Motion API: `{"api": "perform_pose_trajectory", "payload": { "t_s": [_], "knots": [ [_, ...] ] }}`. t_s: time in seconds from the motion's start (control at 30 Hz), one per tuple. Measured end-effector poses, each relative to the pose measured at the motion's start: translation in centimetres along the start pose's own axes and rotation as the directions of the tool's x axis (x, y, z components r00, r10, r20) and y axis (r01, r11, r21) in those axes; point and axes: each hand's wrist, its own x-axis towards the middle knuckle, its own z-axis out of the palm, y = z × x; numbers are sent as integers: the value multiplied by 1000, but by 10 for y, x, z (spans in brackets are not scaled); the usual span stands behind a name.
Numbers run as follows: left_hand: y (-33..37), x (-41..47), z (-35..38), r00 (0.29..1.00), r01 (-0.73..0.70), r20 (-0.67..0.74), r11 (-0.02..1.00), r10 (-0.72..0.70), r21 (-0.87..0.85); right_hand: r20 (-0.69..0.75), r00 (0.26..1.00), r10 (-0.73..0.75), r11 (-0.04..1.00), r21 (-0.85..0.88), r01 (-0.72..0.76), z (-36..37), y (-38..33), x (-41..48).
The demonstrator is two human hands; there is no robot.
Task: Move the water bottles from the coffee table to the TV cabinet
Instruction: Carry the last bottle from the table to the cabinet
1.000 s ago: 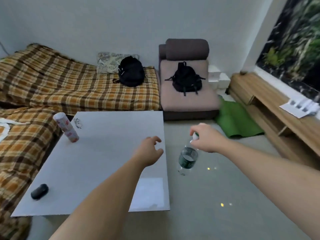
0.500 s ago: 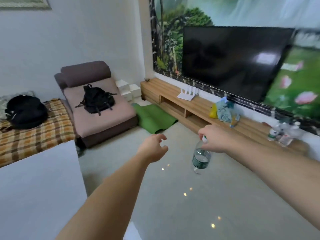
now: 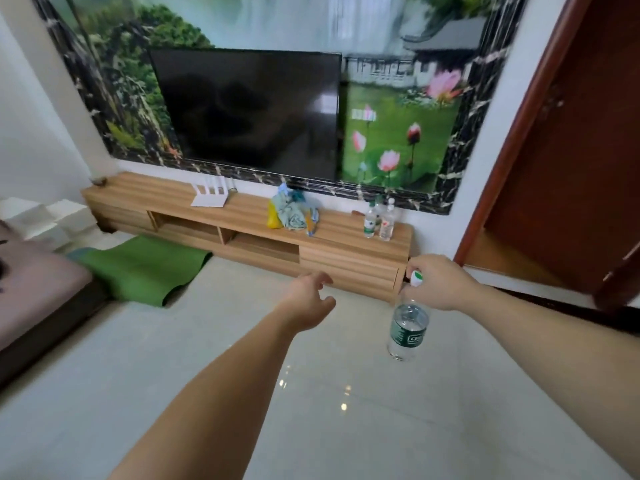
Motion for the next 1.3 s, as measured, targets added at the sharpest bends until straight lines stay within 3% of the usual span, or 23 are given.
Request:
{"api": "perform_pose_trajectory", "payload": {
  "t_s": [0.23,0.57,0.83,1.13,1.3],
  "knots": [
    [5,7,26,998,-29,65,999,26,39,-17,999,41,998,39,-40,18,21,-6],
    [39,31,19,999,-15,45,996,11,93,13,999,-53,984,169,50,8,44,17],
    [49,66,29,999,6,36,994,-10,114,22,995,-102,984,150,98,-1,61,57],
    [33,188,53,996,-28,90,997,21,74,104,994,-34,996,82,26,0,96,151],
    [26,277,58,990,-41,137,998,34,54,191,982,-4,999,-38,11,-18,112,214]
  ]
}}
